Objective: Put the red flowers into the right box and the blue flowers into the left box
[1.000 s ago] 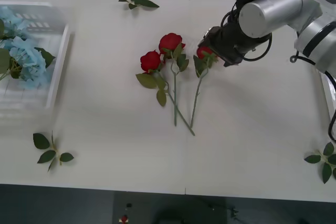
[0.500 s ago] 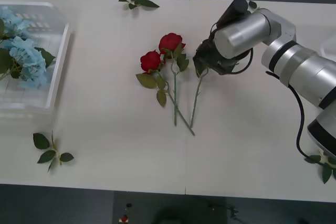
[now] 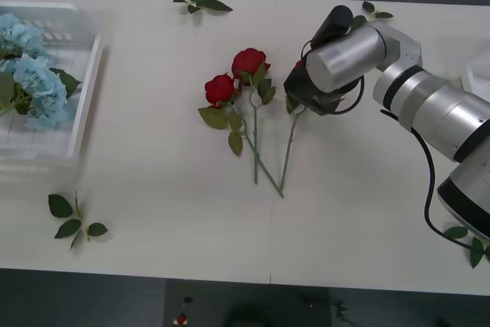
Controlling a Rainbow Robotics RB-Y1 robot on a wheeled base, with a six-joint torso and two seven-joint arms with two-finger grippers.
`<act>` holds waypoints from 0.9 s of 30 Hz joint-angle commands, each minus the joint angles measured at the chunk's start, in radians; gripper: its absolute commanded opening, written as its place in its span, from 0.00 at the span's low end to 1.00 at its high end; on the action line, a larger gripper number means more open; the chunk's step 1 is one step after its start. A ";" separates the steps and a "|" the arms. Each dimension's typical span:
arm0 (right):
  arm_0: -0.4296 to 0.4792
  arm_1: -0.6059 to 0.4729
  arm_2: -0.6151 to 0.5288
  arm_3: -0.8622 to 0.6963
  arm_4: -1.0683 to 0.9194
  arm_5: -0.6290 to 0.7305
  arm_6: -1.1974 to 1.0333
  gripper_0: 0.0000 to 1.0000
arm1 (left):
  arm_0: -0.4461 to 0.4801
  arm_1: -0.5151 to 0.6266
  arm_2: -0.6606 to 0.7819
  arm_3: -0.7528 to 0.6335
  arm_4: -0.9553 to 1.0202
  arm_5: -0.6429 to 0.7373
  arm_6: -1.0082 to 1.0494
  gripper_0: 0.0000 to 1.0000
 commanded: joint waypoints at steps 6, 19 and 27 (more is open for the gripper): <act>-0.031 0.001 0.007 -0.008 0.003 -0.020 -0.019 0.00 | -0.065 0.018 -0.250 -0.245 0.124 0.002 -0.020 1.00; -0.031 -0.192 -0.057 -0.123 -0.075 -0.005 0.251 0.00 | -0.231 -0.214 -0.560 -0.248 -0.338 -0.007 -0.026 1.00; -0.031 -0.461 -0.082 -0.229 -0.157 0.078 0.551 0.00 | -0.218 -0.298 -0.670 -0.176 -0.491 -0.006 -0.022 1.00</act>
